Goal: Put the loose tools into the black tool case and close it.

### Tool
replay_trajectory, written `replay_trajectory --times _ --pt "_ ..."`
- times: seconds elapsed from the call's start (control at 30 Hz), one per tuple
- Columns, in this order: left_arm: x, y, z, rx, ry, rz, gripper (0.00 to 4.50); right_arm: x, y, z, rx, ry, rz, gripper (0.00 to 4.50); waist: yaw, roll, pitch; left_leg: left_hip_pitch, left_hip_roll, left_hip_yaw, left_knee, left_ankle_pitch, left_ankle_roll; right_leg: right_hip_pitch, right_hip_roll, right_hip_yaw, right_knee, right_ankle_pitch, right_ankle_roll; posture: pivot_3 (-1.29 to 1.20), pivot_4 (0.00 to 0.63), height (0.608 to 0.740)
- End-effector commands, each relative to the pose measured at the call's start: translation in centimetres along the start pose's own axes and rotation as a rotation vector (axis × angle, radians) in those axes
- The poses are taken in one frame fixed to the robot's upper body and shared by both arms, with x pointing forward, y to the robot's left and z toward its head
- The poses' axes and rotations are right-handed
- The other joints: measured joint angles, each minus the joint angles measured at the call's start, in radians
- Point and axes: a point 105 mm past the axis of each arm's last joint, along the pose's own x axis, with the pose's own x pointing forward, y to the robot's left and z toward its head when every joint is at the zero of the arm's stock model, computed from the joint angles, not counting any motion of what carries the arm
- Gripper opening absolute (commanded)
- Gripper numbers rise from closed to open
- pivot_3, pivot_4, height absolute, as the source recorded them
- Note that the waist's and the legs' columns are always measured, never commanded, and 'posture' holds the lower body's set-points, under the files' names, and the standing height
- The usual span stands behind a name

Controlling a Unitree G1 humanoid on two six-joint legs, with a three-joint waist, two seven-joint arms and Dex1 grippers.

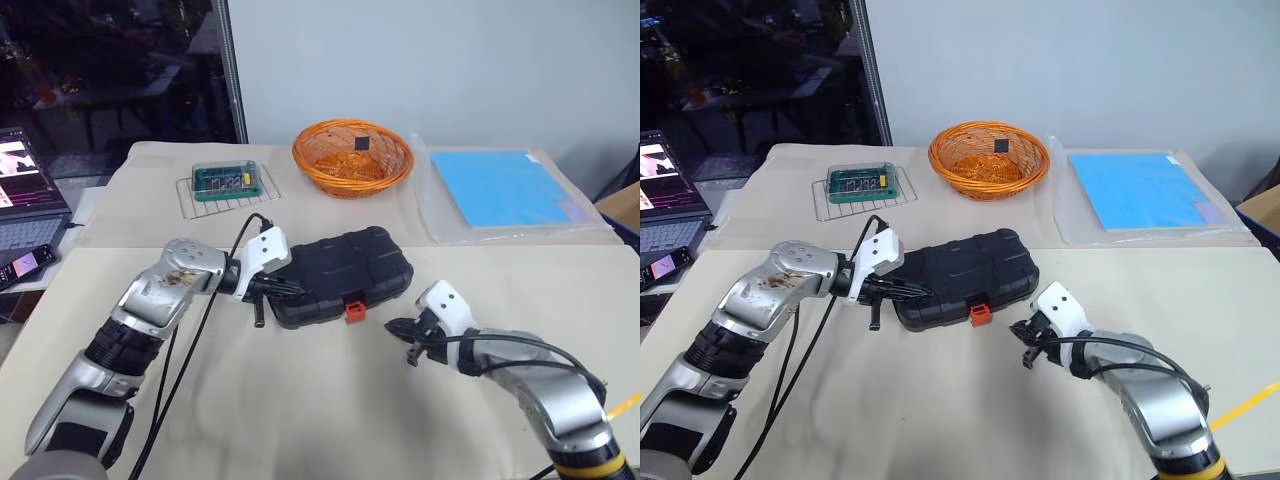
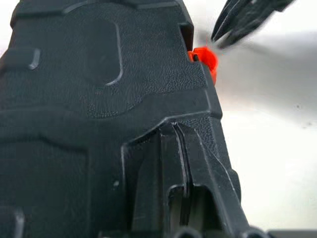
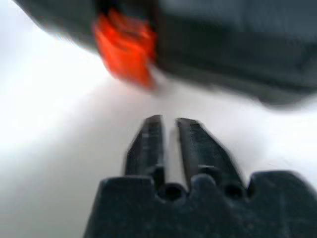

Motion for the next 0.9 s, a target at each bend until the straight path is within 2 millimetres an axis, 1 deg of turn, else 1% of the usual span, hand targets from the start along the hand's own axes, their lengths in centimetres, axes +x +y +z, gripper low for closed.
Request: replay_trajectory --times 0.03,0.07,0.13,0.17,0.27,0.37,0.5,0.67,0.83,0.9 --pt "0.5 -0.1 -2.7 -0.048 0.094 -0.010 0.00 0.9 0.5 1.4 0.036 -0.072 -0.106 2.07 0.000 0.000 0.000 0.000 0.000 0.000 0.000 0.000 0.000 0.000 0.000 0.000 0.000 -0.001 -0.001 0.00 0.150 0.740" --pt "0.5 0.0 -2.6 -0.045 0.093 -0.011 0.00 1.2 0.4 1.4 0.052 -0.077 -0.134 2.45 0.000 0.000 -0.001 0.001 0.000 0.000 0.001 0.001 -0.001 0.000 0.000 0.000 0.000 -0.007 -0.001 0.00 0.150 0.740" --pt "0.5 0.0 -2.6 -0.041 0.092 -0.011 0.00 1.9 0.5 1.4 0.074 -0.082 -0.163 3.15 0.000 0.002 -0.001 0.003 0.001 0.000 0.001 0.000 -0.004 0.001 -0.001 0.000 0.002 -0.007 -0.002 0.00 0.150 0.740" --pt "0.4 0.1 -2.7 -0.037 0.095 -0.010 0.00 2.4 0.9 1.4 0.092 -0.083 -0.169 3.41 -0.001 0.002 -0.001 0.003 0.001 0.000 0.001 -0.001 -0.008 0.001 -0.001 0.000 0.002 -0.006 -0.002 0.00 0.150 0.740" --pt "0.2 0.4 -2.6 -0.029 0.098 -0.003 0.00 3.4 1.6 1.2 0.129 -0.084 -0.198 3.41 -0.002 0.002 -0.002 0.005 0.001 0.000 0.000 -0.002 -0.009 0.001 -0.001 0.000 0.004 -0.007 -0.003 0.00 0.150 0.740" --pt "0.1 0.4 -2.6 -0.025 0.100 -0.002 0.00 3.9 1.8 1.1 0.155 -0.090 -0.224 3.41 -0.006 0.002 -0.003 0.005 0.000 0.000 0.000 0.002 -0.003 0.001 -0.001 0.001 0.007 -0.008 -0.004 0.00 0.150 0.740" --pt "0.0 0.4 -2.6 -0.023 0.103 -0.002 0.00 4.5 2.2 1.0 0.167 -0.086 -0.238 3.41 -0.011 0.002 -0.003 0.007 0.001 0.001 0.000 0.002 -0.005 0.001 -0.001 0.001 0.008 -0.008 -0.004 0.00 0.150 0.740" --pt "-0.1 0.2 -2.4 -0.024 0.105 -0.007 0.00 4.9 2.6 0.8 0.165 -0.077 -0.263 3.41 -0.016 0.002 -0.003 0.006 0.000 0.000 0.000 0.002 -0.005 -0.001 -0.002 0.001 0.012 -0.011 -0.005 0.00 0.150 0.740" --pt "-0.1 0.0 -2.5 -0.028 0.110 -0.012 0.00 5.0 2.5 0.8 0.169 -0.084 -0.291 3.41 -0.016 0.002 -0.003 0.006 0.000 0.000 0.000 0.002 -0.003 -0.001 -0.002 0.002 0.014 -0.014 -0.005 0.00 0.150 0.740" --pt "-0.1 0.0 -2.5 -0.030 0.112 -0.012 0.00 5.0 2.5 0.8 0.170 -0.089 -0.296 2.90 -0.016 0.002 -0.003 0.006 0.000 0.000 0.000 0.001 -0.003 -0.001 -0.002 0.002 0.014 -0.015 -0.005 0.00 0.150 0.740"
